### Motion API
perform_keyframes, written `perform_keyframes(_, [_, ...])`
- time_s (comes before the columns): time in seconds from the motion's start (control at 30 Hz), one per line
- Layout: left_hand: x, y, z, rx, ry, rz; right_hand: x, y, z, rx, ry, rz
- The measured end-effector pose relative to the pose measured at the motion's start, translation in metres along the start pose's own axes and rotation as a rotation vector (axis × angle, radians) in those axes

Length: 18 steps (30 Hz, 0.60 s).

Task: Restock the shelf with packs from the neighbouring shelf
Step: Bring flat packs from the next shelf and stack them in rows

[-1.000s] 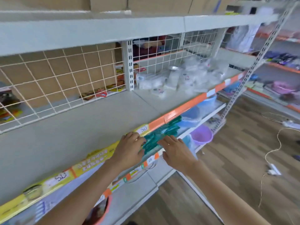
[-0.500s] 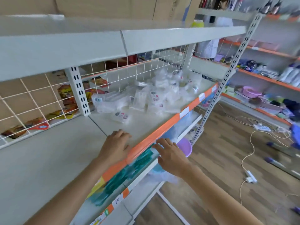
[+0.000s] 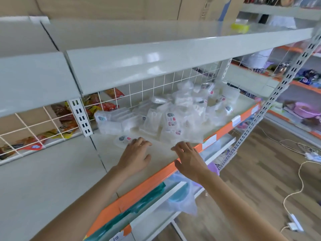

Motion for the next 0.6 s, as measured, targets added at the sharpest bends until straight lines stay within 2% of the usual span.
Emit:
perform_keyframes(0.33, [-0.036, 0.072, -0.019, -0.112, -0.011, -0.068, -0.062, 0.055, -0.033, -0.056, 0.027, 0.004])
perform_keyframes(0.47, [-0.013, 0.094, -0.021, -0.139, 0.09, -0.264, -0.093, 0.058, -0.023, 0.055, -0.05, 0.079])
perform_keyframes(0.6, [0.01, 0.098, -0.003, -0.056, 0.011, -0.472, -0.111, 0.054, -0.012, 0.143, -0.023, 0.146])
Point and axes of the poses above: each hand's wrist, its own y-axis towards the middle knuckle, its own z-axis out of the palm, x = y × z, the point moved 8 cm from there along y, towards the middle knuckle, and after that the axes turned 2 degrees about z, right-handed, at the moved point
